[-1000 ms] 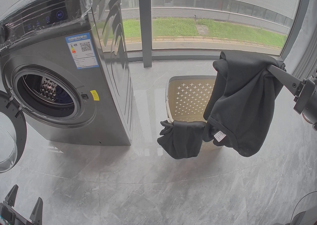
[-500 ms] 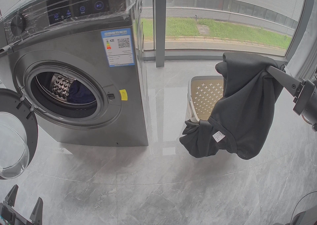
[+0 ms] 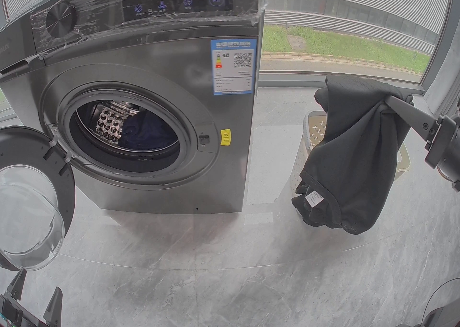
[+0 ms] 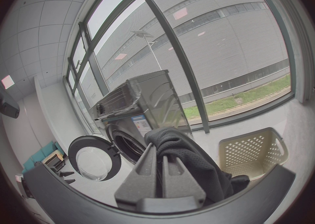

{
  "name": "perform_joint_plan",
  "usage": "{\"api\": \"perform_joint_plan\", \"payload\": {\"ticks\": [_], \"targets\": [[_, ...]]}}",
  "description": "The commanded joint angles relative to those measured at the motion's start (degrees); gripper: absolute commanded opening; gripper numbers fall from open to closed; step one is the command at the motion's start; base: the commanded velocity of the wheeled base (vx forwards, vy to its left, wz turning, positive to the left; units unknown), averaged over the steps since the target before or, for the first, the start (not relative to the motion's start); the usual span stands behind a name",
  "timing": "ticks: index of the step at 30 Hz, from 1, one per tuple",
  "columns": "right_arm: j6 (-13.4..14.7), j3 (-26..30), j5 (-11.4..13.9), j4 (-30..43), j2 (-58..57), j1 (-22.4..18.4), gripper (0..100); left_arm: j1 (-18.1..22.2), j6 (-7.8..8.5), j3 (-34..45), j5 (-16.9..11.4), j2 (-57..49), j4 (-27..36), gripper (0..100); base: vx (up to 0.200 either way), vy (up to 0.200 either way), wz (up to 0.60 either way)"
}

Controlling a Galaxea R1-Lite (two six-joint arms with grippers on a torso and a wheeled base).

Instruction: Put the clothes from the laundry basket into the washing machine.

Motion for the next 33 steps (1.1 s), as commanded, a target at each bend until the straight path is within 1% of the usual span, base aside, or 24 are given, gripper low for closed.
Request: {"api": "perform_joint_plan", "payload": {"ticks": [1, 8, 14, 26, 32, 33], "targets": [[0.0, 0.1, 0.0, 0.0, 0.1, -0.1, 0, 0.0, -0.08, 0.9, 0.0, -0.9, 0.0, 100, -0.200, 0.000, 0.00], [0.1, 0.2, 0.0, 0.0, 0.5, -0.1, 0, 0.0, 0.01, 0.9, 0.0, -0.9, 0.0, 100, -0.200, 0.000, 0.00], [0.1, 0.2, 0.0, 0.0, 0.4, -0.2, 0, 0.0, 0.10, 0.9, 0.0, -0.9, 0.0, 100, 0.000, 0.000, 0.00], [0.2, 0.3, 0.0, 0.1, 0.5, -0.2, 0, 0.0, 0.10, 0.9, 0.0, -0.9, 0.0, 100, 0.000, 0.200, 0.00], [0.2, 0.3, 0.0, 0.1, 0.5, -0.2, 0, 0.0, 0.19, 0.9, 0.0, -0.9, 0.0, 100, 0.000, 0.000, 0.00], [0.3, 0.3, 0.0, 0.1, 0.5, -0.2, 0, 0.0, 0.10, 0.9, 0.0, -0.9, 0.0, 100, -0.200, 0.000, 0.00]]}}
